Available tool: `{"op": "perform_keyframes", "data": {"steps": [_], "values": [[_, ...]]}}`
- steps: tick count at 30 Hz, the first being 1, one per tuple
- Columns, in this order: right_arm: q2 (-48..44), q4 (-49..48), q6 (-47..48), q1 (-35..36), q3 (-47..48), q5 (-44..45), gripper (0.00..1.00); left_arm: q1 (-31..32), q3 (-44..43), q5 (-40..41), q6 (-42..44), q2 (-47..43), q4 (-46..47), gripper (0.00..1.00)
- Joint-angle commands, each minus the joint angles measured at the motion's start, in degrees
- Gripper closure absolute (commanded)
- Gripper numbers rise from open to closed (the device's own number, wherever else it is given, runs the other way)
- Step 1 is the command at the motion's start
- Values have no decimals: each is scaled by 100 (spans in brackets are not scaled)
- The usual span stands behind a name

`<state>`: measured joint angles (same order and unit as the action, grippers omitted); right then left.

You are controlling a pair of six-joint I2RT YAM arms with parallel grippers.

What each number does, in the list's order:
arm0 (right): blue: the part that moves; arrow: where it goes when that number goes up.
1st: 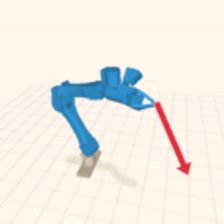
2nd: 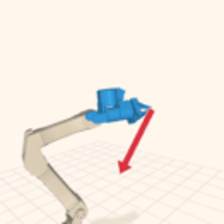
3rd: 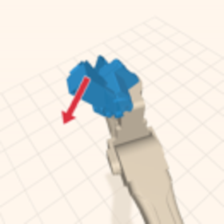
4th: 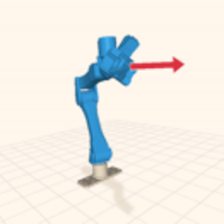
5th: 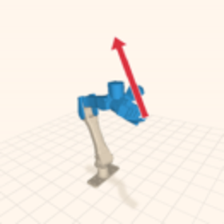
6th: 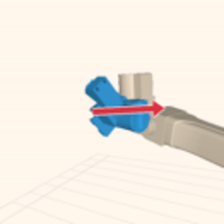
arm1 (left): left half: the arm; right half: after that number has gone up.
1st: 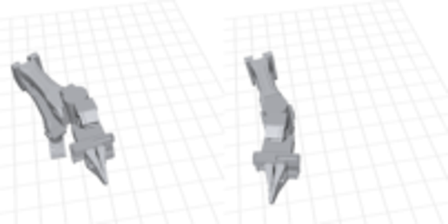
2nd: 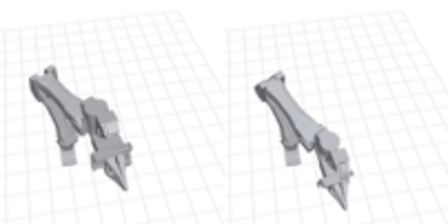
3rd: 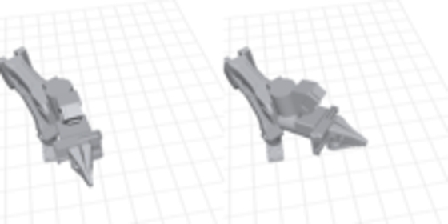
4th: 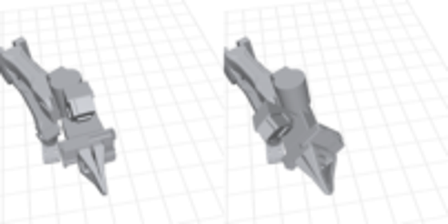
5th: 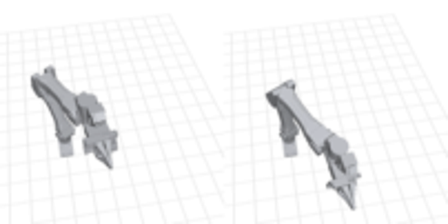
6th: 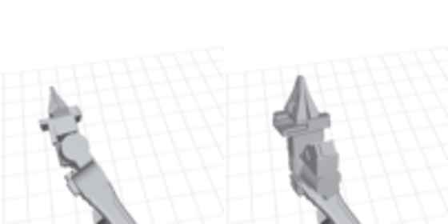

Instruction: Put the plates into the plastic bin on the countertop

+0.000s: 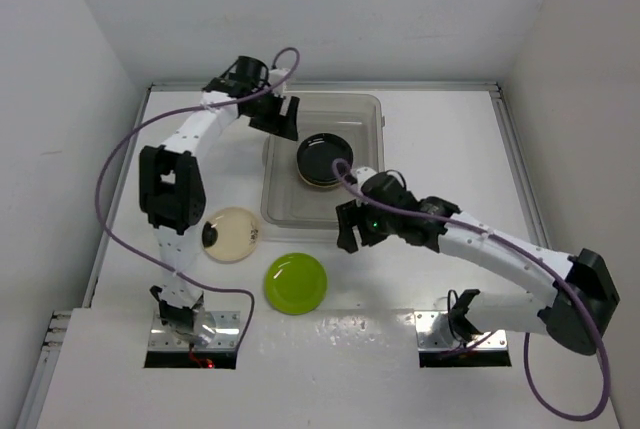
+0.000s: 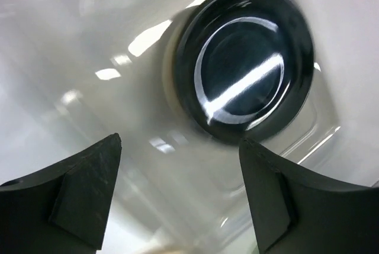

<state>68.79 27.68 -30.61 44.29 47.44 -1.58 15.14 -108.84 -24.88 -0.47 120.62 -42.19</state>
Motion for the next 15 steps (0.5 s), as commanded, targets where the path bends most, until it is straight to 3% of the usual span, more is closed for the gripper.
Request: {"op": "perform_keyframes", "data": {"steps": [1, 5, 10, 15], "values": [[177, -412, 12, 737, -173, 140, 31, -554, 36, 387, 432, -1547, -289, 17], [818, -1141, -340, 1528, -218, 370, 35, -1379, 1203, 642, 592, -2919, -289, 14], [1810, -1878, -761, 1846, -218, 448, 35, -2267, 2618, 915, 803, -4438, -289, 10], [2568, -1846, -919, 2013, -77, 773, 39, -2795, 3420, 1028, 1058, -5065, -342, 9]]}}
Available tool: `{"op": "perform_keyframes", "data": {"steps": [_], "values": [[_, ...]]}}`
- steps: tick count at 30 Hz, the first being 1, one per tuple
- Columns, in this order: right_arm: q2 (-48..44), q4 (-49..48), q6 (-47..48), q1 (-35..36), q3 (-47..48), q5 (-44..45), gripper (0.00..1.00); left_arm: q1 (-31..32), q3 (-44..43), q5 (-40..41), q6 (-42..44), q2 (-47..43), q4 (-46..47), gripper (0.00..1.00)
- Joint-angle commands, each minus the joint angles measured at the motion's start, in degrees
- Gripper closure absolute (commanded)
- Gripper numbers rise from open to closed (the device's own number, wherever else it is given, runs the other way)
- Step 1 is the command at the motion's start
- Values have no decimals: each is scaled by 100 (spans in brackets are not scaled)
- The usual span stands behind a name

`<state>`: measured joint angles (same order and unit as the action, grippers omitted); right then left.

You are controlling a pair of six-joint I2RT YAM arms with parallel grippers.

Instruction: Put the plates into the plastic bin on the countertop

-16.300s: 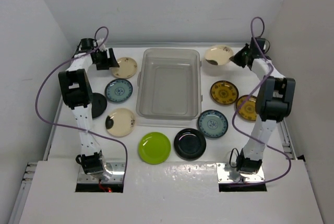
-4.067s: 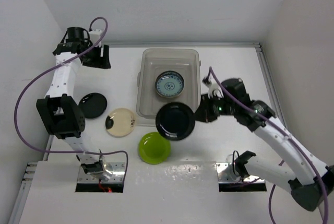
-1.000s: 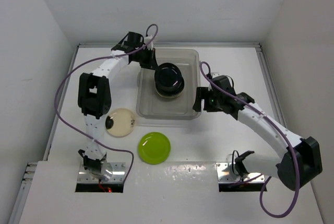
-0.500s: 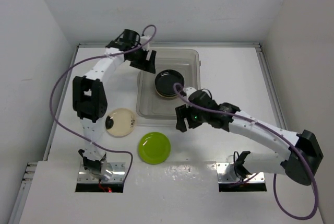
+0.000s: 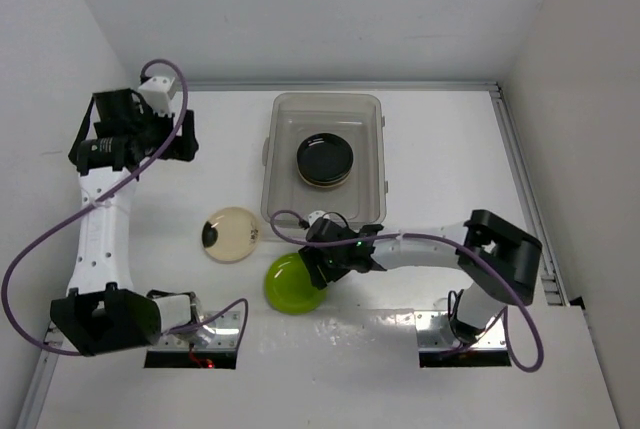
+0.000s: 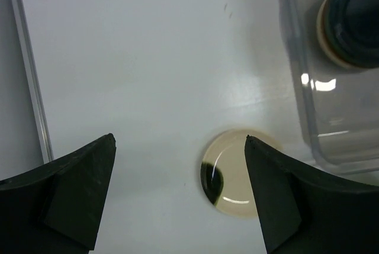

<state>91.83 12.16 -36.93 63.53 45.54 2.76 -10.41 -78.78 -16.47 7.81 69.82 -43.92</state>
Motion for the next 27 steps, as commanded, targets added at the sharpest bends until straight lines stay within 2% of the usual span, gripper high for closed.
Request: {"op": "perform_keyframes", "data": {"steps": [1, 4, 5, 7, 8, 9, 13, 18, 19, 21, 24, 27], "values": [[326, -328, -324, 90, 70, 408, 41, -303, 486, 188, 282, 14, -169, 9], [616, -643, -359, 90, -36, 278, 48, -487, 671, 267, 405, -109, -240, 9], [712, -715, -324, 107, -36, 95, 62, -488, 671, 267, 405, -109, -292, 9], [749, -926, -306, 98, -89, -91, 79, -541, 671, 328, 467, -109, -292, 9], [731, -918, -324, 133, -89, -127, 96, -541, 610, 329, 528, -109, -292, 9], [626, -813, -324, 151, -89, -101, 100, -541, 610, 329, 528, -57, -292, 9], [73, -540, -271, 142, -19, 57, 100, -593, 504, 276, 633, 163, -292, 9], [-507, 232, 246, 125, 920, -83, 100, -821, 504, -84, 756, 655, -292, 11], [-595, 312, 343, -23, 1357, -188, 100, -822, 557, -137, 757, 795, -292, 13], [-693, 575, 362, -208, 1641, -233, 100, -822, 627, -190, 757, 919, -223, 14], [-693, 656, 222, -928, 2169, -908, 100, -822, 750, -190, 950, 1200, -169, 15], [-544, 638, 133, -2086, 2634, -1137, 100, -717, 899, -304, 1160, 1534, -169, 15]]}}
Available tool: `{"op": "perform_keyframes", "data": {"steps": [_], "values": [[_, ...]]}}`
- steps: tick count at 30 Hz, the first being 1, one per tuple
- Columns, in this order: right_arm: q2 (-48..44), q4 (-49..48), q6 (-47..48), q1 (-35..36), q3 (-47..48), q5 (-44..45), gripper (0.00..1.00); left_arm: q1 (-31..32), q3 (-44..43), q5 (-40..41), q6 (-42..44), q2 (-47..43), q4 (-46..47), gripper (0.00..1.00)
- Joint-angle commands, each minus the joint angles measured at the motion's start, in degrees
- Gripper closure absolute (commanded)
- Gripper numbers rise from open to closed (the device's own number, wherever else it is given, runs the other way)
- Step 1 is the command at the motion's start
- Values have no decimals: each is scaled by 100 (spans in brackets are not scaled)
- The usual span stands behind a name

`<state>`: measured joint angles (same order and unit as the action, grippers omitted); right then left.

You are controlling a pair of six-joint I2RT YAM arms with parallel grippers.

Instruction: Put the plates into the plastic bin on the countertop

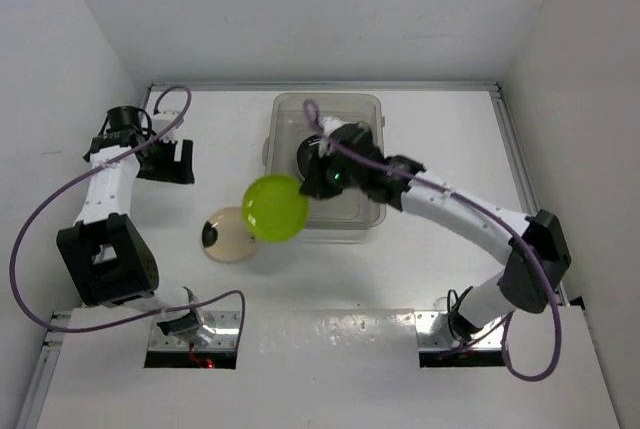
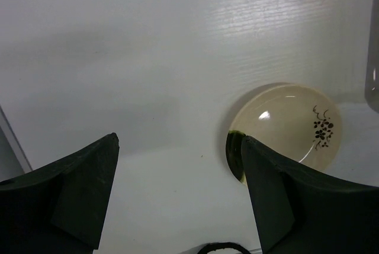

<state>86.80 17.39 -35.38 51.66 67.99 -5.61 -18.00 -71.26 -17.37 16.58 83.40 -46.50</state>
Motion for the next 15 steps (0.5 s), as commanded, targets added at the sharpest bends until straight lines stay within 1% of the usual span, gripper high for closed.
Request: {"op": "perform_keyframes", "data": {"steps": [1, 2, 4, 5, 7, 11, 12, 13, 15], "values": [[185, 185, -13, -1068, 591, -309, 100, 103, 270, -215, 363, 255, 89, 15], [292, 221, 4, -1636, 811, -301, 100, 252, 349, -215, 416, 430, 89, 15], [730, 274, 65, -2009, 1066, -283, 100, 376, 464, -215, 530, 607, 89, 15], [846, 274, 57, -2454, 1268, -309, 100, 437, 525, -215, 531, 703, 89, 15], [1354, 432, 57, -2695, 1654, -371, 100, 438, 526, -215, 470, 1002, 89, 15], [2041, 634, 48, -3328, 2007, -616, 100, 438, 578, -215, 469, 1302, 89, 15], [2138, 660, 13, -3346, 2052, -896, 100, 438, 579, -215, 469, 1380, 89, 15], [2435, 652, -4, -3407, 2122, -933, 100, 438, 579, -162, 469, 1451, 89, 15], [2464, 626, -22, -3417, 2122, -1073, 100, 438, 579, -162, 469, 1504, 89, 15]]}}
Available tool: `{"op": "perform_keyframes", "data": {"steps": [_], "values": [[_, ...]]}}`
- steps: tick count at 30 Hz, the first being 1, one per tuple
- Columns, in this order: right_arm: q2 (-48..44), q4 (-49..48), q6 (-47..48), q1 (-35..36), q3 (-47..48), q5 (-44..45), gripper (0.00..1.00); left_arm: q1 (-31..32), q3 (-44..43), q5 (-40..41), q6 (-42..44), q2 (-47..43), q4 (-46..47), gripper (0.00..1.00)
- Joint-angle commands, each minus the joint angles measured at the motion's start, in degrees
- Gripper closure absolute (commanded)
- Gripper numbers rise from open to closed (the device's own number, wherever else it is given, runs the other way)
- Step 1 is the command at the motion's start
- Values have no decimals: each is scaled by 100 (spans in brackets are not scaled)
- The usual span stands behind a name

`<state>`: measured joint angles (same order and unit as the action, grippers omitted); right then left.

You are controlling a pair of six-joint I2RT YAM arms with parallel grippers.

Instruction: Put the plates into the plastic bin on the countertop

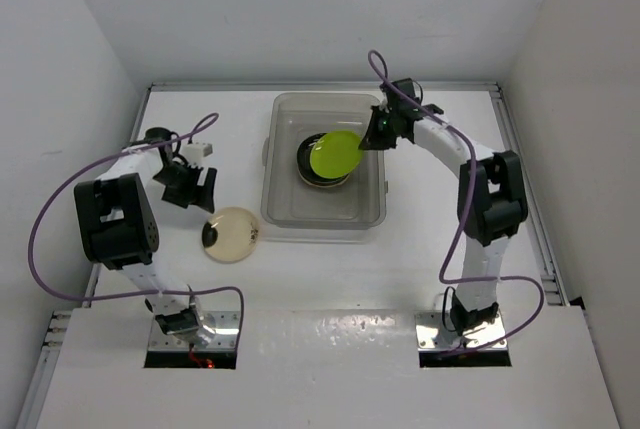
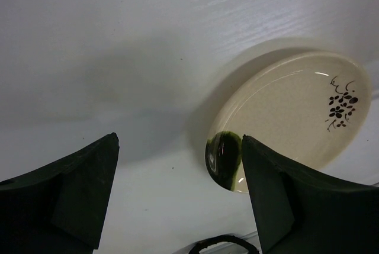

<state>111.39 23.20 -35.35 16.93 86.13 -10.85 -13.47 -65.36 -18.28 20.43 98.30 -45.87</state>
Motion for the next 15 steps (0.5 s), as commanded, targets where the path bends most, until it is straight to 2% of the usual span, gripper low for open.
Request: {"op": "perform_keyframes", "data": {"steps": [1, 2, 3, 4, 8, 12, 15], "values": [[110, -17, -68, 56, 256, -576, 100, -15, -12, -70, 145, 14, 25, 15], [145, -78, -103, 74, 195, -593, 99, -15, 49, -140, 146, 66, 25, 15], [181, -218, -129, 56, 194, -672, 92, -15, 120, -210, 146, 127, 25, 15], [285, -228, -130, 56, 211, -690, 68, -15, 120, -211, 198, 128, -27, 15], [716, 305, 220, 117, 763, -761, 31, -15, 331, -140, 251, 347, 25, 15], [630, 554, 538, 249, 827, -444, 23, -15, 393, 44, 304, 602, 104, 18], [340, 449, 573, 267, 521, -365, 23, 55, 393, -87, 444, 866, -9, 22]]}}
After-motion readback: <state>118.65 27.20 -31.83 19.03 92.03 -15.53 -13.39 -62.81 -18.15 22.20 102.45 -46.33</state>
